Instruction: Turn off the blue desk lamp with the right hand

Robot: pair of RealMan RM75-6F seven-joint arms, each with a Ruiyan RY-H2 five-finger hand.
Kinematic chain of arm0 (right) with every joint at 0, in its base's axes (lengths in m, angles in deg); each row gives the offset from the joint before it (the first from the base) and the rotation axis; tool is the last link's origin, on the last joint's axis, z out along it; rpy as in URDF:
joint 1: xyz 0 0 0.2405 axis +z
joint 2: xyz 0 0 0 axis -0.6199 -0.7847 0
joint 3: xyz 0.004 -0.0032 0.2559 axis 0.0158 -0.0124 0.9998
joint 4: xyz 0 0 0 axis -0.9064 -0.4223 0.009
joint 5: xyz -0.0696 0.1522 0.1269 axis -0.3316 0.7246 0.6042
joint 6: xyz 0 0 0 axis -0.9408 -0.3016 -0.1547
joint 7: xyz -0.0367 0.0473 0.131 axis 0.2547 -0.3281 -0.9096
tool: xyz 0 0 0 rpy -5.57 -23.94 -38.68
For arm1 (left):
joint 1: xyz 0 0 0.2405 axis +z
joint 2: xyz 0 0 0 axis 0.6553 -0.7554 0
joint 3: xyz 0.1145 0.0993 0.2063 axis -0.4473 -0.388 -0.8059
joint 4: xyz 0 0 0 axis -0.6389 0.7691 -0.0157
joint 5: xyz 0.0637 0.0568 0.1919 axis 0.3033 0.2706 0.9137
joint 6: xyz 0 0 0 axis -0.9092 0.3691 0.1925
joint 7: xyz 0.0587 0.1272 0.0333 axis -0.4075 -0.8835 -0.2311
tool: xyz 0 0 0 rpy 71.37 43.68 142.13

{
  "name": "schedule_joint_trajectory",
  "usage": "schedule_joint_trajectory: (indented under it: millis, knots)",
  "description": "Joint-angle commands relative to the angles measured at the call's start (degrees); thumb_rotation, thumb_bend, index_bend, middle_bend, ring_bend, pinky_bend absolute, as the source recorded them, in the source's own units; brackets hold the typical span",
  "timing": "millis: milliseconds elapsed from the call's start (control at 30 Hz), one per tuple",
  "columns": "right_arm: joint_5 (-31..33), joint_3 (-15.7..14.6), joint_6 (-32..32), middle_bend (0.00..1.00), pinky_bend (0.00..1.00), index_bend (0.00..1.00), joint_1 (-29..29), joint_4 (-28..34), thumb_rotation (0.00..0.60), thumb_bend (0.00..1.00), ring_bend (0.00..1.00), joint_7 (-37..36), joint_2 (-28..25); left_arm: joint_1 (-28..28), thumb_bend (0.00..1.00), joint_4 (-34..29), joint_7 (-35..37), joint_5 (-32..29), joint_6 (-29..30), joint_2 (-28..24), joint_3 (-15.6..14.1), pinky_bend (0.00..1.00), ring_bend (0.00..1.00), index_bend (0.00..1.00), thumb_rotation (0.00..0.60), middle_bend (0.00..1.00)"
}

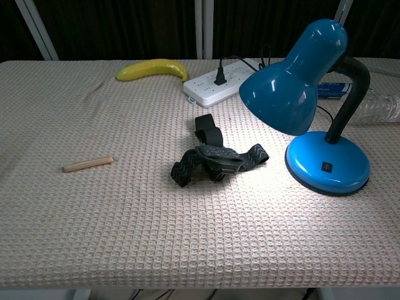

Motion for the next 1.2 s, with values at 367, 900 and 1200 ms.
schedule_joint_trajectory:
  millis: [367,900,1200]
  knots:
    - [6.88,-1.33,14.46,0.97,0.96,0.0,8.32,4.63,0.6,0.88,1.0,14.2,3.77,0.48,0.05,0.86,0.95,-0.3,0.49,-0.03,0.02,0.0,0.0,0.06,0.6,0.04]
    - [13.8,-1.31,18.64,0.97,0.96,0.0,13.36,4.64,0.6,0.94,1.0,19.06,9.05,0.48,0.05,1.51,1.85,-1.5,-0.33,-0.15,0.28,0.0,0.0,0.06,0.6,0.04]
    - [15.49,-1.48,18.82,0.98,0.96,0.0,15.07,4.54,0.6,0.94,1.0,19.36,9.97,0.24,0.05,1.26,1.8,-1.73,-1.13,-0.37,0.16,0.0,0.0,0.06,0.6,0.04]
